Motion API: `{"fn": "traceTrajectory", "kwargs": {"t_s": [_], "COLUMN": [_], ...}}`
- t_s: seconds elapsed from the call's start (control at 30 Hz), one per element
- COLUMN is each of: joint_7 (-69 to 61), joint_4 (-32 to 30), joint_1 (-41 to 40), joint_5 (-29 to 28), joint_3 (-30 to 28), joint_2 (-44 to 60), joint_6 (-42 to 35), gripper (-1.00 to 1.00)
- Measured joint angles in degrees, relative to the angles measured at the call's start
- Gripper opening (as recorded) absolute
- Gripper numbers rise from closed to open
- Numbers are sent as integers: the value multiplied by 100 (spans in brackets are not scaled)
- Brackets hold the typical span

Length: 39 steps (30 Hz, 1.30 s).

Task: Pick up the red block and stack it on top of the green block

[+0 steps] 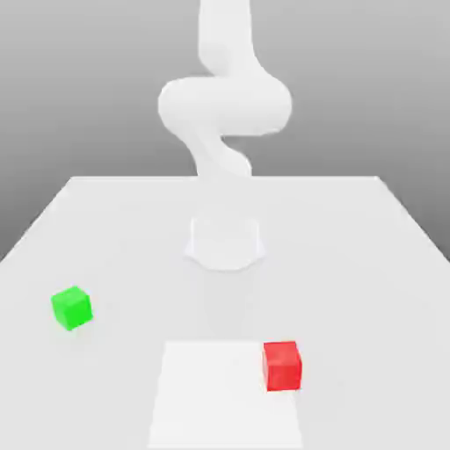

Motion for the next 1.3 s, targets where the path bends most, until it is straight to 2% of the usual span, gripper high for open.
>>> {"fn": "traceTrajectory", "kwargs": {"t_s": [0.23,0.4,0.53,0.63,0.7,0.87,0.9,1.13,1.3], "joint_7": [-191,-135,132,581,759,859,865,882,831], "joint_4": [-830,-1401,-1866,-2218,-2274,-2173,-2154,-2151,-2266], "joint_1": [474,696,765,834,872,954,958,953,926], "joint_5": [573,710,511,8,-213,-343,-345,-365,-305], "joint_3": [-51,103,288,338,290,177,172,175,218], "joint_2": [1575,2629,3441,4022,4392,5348,5508,5530,4694], "joint_6": [860,1456,1957,2337,2625,3432,3567,3587,2877], "gripper": [0,0,0,0,0,0,-100,-100,-100]}}
